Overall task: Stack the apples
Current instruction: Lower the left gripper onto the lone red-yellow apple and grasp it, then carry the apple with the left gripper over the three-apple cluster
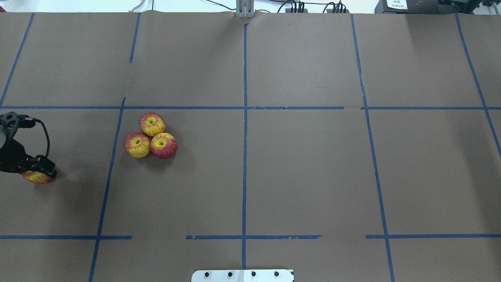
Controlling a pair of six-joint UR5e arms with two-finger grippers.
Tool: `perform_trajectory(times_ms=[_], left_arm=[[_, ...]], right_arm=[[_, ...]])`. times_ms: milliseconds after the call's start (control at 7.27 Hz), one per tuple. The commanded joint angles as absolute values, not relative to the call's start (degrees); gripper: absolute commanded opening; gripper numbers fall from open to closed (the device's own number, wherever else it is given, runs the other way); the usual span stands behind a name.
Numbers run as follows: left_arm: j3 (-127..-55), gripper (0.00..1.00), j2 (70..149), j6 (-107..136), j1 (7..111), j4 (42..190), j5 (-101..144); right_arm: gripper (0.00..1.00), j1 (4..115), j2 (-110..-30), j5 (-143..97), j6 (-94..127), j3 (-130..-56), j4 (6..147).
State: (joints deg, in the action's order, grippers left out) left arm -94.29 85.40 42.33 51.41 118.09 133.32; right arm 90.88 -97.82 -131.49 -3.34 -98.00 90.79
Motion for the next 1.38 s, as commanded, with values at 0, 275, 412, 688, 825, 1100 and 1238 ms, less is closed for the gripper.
perform_trajectory(times_ms=[0,275,412,688,825,1100,1238], left_arm=[[-100.8,0.00,85.5,45.3,51.8,117.5,133.5],[-103.5,0.00,94.6,61.7,51.2,117.1,133.6],[-101.5,0.00,101.5,65.4,49.9,113.8,133.1],[-100.8,0.00,109.5,68.6,45.1,105.7,124.6],[-100.7,0.00,110.7,68.6,45.1,104.5,124.4],[-100.7,0.00,110.8,68.7,44.0,102.9,121.7],[-100.6,0.00,110.9,68.7,43.6,102.9,120.8]], right_arm=[[1.00,90.9,-97.8,-131.5,-3.3,-98.0,90.8],[1.00,90.9,-97.8,-131.5,-3.3,-98.0,90.8],[1.00,90.9,-97.8,-131.5,-3.3,-98.0,90.8],[1.00,90.9,-97.8,-131.5,-3.3,-98.0,90.8],[1.00,90.9,-97.8,-131.5,-3.3,-98.0,90.8],[1.00,90.9,-97.8,-131.5,-3.3,-98.0,90.8],[1.00,90.9,-97.8,-131.5,-3.3,-98.0,90.8]])
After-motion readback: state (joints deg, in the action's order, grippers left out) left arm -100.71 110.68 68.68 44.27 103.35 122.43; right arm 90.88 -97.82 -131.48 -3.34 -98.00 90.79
